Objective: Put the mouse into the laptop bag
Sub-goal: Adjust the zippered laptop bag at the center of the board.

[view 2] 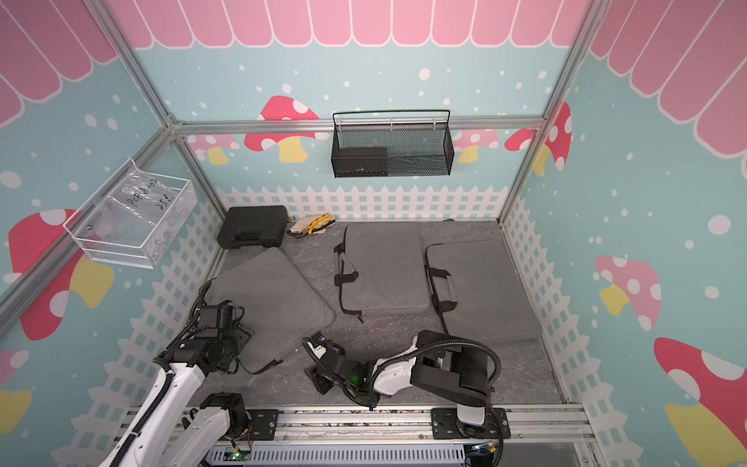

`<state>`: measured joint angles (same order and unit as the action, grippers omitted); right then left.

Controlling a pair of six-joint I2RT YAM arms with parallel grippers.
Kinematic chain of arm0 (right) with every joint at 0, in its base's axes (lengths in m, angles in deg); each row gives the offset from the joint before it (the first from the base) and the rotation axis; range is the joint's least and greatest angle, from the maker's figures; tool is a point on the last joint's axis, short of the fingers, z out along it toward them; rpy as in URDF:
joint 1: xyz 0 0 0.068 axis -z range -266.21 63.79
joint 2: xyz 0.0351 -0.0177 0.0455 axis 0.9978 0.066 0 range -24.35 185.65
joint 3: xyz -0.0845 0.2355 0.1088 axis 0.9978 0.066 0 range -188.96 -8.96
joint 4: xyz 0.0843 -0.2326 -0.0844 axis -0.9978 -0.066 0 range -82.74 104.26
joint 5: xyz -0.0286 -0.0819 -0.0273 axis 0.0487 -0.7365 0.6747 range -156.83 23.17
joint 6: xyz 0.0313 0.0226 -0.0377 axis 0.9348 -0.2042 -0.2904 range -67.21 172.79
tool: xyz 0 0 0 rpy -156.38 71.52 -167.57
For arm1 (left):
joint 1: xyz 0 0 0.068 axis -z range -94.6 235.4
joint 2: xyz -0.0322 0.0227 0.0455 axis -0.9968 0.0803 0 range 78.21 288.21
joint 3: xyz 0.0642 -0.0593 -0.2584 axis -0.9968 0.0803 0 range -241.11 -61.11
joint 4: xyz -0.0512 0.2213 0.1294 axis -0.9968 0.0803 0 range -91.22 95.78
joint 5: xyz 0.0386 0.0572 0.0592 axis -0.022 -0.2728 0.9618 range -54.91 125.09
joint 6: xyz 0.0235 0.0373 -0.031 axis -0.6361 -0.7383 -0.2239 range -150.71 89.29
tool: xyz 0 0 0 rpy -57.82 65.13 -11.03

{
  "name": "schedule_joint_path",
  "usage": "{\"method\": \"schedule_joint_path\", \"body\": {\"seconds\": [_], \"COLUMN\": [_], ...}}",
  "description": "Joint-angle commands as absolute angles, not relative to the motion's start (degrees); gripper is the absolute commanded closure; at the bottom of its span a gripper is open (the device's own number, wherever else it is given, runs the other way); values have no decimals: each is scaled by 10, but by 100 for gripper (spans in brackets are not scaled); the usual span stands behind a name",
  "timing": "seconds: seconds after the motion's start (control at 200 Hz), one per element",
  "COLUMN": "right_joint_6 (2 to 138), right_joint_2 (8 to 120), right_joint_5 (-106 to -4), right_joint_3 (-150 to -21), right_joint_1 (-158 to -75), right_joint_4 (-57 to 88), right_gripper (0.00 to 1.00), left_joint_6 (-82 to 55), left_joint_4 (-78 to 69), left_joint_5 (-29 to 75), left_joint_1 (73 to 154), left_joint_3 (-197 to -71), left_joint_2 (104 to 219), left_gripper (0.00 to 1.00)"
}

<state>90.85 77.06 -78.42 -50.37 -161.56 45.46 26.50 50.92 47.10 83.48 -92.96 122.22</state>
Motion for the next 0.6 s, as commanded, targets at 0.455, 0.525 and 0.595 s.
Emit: {"method": "schedule_joint_path", "body": {"seconds": [0.455,0.525,0.595], "right_joint_6": [807,806,806], "right_joint_2": [917,952,977], "right_joint_5": [-694,-681,-675], "right_joint_3": [-731,-761,-781], "right_joint_1": [-1414,-1407,-1404], "right_joint_4": [360,346,335], "right_gripper": [19,22,22], "left_joint_6": [252,251,253], "left_joint_4": [495,481,470], "left_joint_5": [438,431,429], "left_joint_1": [826,827,826], "left_joint_3": [-1010,-1013,-1016], "left_joint_2": [1282,1312,1342], "left_gripper": [16,16,16]}}
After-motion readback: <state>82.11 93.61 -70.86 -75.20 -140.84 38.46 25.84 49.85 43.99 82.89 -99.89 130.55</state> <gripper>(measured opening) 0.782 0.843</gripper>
